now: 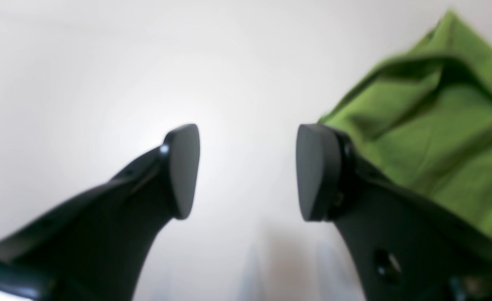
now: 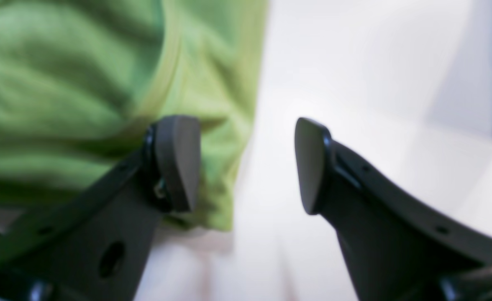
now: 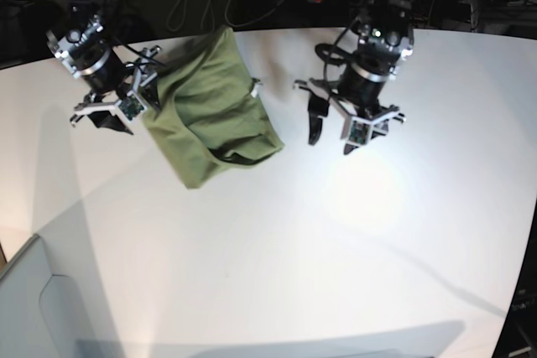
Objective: Fold the T-shirt properly
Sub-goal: 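Open both grippers and lift them off the bundle, then grasp the bundle sides with both grippers and square it up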
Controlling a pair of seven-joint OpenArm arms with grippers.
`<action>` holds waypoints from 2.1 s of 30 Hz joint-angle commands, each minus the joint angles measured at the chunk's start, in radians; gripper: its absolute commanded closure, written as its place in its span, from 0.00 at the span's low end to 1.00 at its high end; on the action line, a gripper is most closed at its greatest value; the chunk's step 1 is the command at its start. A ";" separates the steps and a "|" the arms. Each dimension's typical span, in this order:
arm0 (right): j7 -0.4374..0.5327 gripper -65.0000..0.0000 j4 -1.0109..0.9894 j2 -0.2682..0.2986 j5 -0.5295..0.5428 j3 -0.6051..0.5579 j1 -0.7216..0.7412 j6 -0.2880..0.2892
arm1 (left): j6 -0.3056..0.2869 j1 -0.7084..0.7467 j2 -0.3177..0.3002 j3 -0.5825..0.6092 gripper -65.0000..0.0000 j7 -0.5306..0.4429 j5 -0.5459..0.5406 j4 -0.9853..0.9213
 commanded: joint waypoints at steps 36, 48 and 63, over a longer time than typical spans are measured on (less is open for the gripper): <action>0.022 0.48 -0.171 -0.098 0.015 -0.203 -0.008 -0.003 | 0.001 -0.200 0.165 0.137 0.46 -0.031 -0.002 -0.332; 0.022 0.47 -0.183 -0.098 0.015 -0.205 0.005 -0.003 | 0.002 -0.193 0.125 0.132 0.46 -0.031 -0.002 -0.350; 0.022 0.47 -0.075 -0.102 0.015 -0.200 -0.015 -0.003 | 0.007 -0.174 0.105 0.131 0.46 -0.031 -0.002 -0.340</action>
